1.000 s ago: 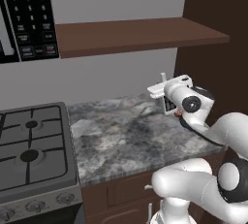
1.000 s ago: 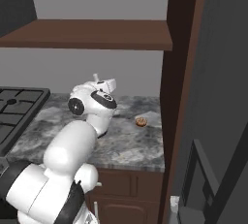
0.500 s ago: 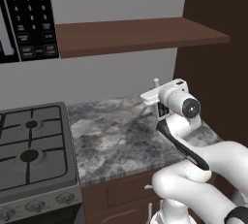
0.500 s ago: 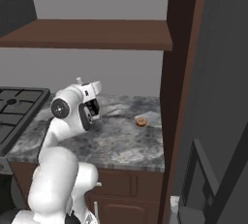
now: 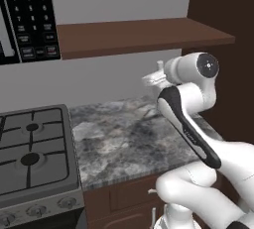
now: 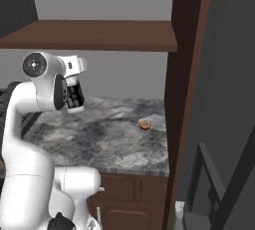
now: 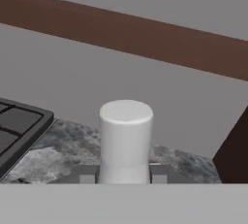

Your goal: Place the beer and liquor on the top shelf of the fridge to keep them out of children's reach, and place the mushroom on lower shelves for easy access.

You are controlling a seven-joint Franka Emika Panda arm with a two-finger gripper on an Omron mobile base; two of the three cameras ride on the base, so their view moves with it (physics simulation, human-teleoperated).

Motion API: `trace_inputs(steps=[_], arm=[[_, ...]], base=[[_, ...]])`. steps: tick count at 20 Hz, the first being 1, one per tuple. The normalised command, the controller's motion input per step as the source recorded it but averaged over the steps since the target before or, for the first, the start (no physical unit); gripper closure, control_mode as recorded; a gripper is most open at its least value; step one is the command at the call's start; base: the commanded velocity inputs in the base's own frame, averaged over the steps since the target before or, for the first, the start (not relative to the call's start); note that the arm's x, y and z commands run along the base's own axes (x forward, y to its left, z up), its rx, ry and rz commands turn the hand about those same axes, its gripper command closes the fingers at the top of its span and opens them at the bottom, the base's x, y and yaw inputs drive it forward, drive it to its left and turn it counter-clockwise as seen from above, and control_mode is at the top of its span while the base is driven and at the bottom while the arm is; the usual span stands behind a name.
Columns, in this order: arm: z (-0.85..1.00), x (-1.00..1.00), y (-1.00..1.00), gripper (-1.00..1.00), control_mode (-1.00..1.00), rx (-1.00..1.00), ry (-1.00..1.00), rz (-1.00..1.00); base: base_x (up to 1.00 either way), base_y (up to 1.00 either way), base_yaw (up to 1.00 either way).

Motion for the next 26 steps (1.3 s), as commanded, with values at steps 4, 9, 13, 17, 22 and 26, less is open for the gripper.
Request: trace_inputs(steps=[4,9,13,17,22,26], arm=[[0.12,-0.54,0.12,1.00,-1.00,0.00,0.05,0.00],[-0.20,-0.63,-0.07,1.00,-1.00,0.07,-0.08,-0.03],[-0.51,-0.51,-0.20,1.00,-1.00,0.15,-0.35,-0.01],[-0.05,-0.42,-0.19,1.00,-1.00,0.14,-0.27,-0.02],[0.57,-0.43,0.00,1.00,-1.00,0.00,0.04,-0.03],[0.80,-0.52,0.00,1.00,-1.00,-0.01,0.09,-0.02]], base=[[0.00,0.00,0.00],[0.00,0.00,0.00],[0.00,0.00,0.00],[0.00,0.00,0.00],[0.00,0.00,0.00],[0.00,0.00,0.00]])
